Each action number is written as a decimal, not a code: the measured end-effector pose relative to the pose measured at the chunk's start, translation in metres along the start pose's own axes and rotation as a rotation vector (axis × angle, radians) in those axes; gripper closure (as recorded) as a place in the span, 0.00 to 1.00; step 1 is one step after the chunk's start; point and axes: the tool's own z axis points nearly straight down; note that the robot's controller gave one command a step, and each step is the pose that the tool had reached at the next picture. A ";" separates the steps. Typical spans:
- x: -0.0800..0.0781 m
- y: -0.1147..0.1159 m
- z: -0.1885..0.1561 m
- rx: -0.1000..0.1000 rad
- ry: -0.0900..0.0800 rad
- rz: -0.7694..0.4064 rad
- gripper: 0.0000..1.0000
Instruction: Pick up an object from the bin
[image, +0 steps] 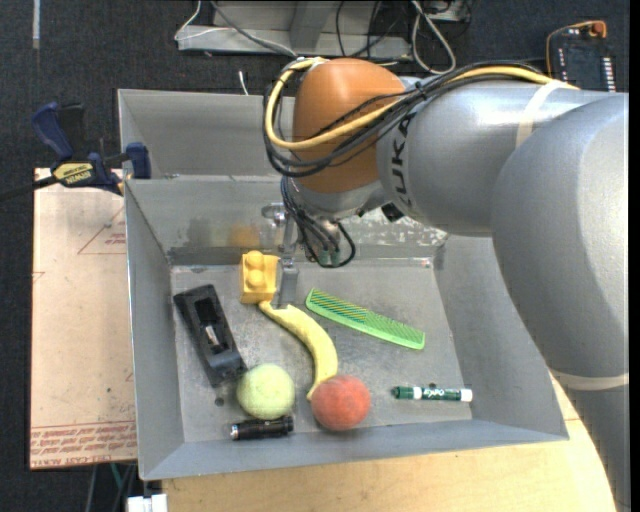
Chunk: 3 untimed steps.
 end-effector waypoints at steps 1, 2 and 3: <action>-0.002 -0.001 -0.005 -0.001 -0.008 0.003 0.00; 0.018 -0.018 0.082 -0.008 -0.022 0.206 0.00; 0.025 -0.015 0.016 -0.006 -0.016 0.271 0.00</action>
Offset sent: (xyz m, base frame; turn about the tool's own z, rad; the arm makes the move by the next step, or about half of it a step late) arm -0.0227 -0.0188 -0.0864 0.2058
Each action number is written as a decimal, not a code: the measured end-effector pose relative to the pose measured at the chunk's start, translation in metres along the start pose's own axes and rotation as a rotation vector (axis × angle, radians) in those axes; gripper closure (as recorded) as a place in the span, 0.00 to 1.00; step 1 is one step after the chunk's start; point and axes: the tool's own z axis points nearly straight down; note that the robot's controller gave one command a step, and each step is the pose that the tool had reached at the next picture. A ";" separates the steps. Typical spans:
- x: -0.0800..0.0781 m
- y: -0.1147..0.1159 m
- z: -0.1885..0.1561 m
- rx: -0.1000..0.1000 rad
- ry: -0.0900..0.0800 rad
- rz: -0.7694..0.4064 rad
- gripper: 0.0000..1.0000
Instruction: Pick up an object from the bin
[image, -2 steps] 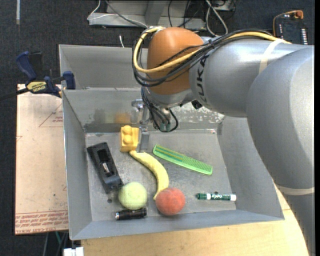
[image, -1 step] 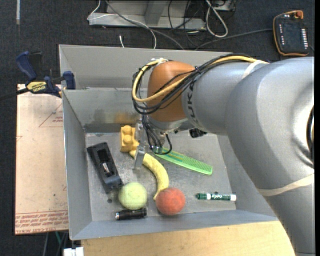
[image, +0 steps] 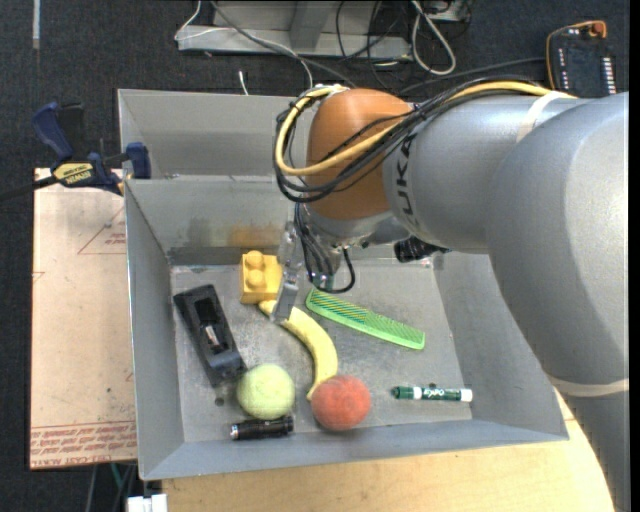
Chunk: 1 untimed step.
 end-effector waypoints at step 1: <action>0.001 -0.015 0.041 0.000 0.003 0.117 0.00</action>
Offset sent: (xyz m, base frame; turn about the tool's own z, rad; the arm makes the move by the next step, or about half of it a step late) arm 0.0026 0.0052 -0.0701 0.1711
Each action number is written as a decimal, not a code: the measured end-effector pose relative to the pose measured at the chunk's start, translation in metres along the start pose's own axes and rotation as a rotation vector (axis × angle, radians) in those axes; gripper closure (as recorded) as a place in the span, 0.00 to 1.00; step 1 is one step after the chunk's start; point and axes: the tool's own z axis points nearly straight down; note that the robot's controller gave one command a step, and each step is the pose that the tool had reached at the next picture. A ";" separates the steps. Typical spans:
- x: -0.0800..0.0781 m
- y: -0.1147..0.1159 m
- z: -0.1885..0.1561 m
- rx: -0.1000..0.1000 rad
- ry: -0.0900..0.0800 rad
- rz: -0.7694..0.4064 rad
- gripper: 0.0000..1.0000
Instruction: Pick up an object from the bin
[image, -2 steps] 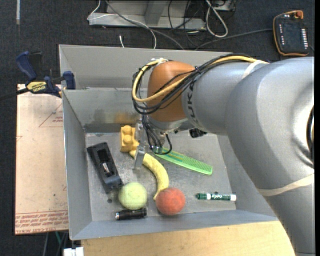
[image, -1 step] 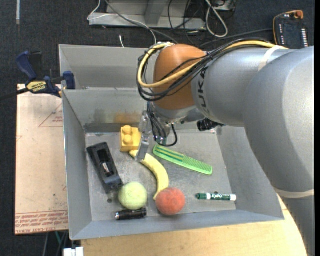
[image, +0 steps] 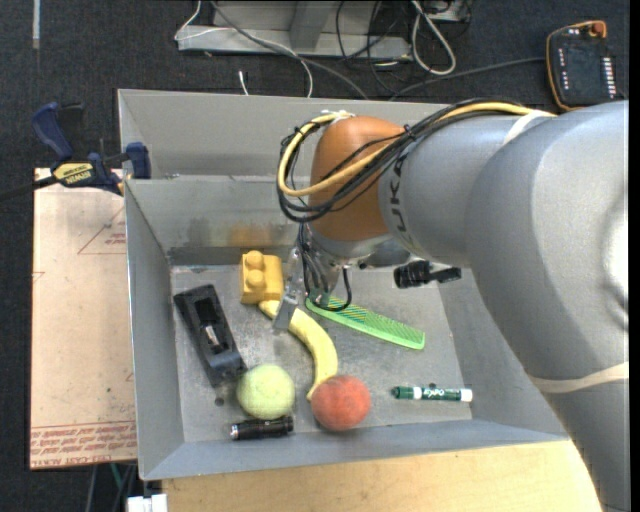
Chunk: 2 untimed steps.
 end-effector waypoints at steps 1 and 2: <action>0.001 0.021 0.029 -0.004 -0.006 0.050 0.00; 0.004 0.024 0.029 -0.003 -0.008 0.014 1.00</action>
Offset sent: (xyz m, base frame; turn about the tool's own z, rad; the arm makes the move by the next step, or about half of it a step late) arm 0.0039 0.0246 -0.0291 0.0130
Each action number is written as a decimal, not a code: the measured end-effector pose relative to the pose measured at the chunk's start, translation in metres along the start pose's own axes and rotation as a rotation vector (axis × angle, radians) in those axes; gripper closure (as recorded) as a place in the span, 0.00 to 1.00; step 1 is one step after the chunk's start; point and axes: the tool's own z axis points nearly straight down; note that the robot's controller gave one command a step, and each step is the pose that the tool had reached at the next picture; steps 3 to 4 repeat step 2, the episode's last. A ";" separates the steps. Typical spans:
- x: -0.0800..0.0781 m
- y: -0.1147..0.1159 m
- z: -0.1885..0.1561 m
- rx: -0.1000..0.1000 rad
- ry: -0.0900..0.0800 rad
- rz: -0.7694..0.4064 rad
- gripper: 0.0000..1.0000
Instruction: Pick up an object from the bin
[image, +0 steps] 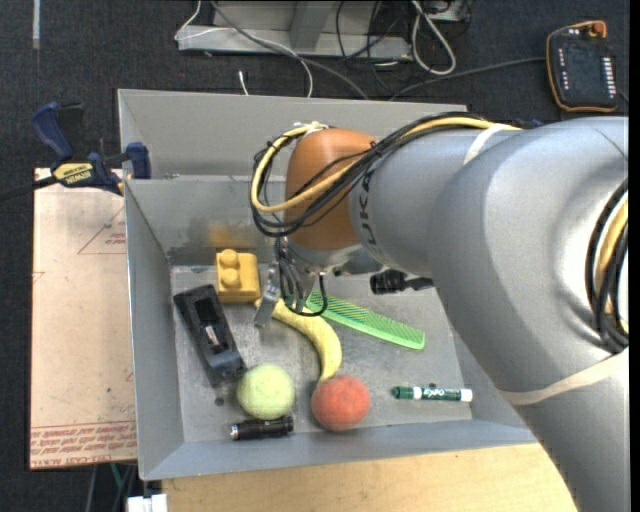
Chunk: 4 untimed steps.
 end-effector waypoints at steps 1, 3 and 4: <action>0.000 0.000 0.000 0.000 0.000 0.000 1.00; 0.001 -0.001 -0.022 0.001 0.003 0.001 1.00; 0.001 -0.001 -0.022 0.001 0.003 0.001 1.00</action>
Offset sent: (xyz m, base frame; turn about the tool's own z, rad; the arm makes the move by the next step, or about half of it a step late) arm 0.0000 -0.0001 0.0416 0.0000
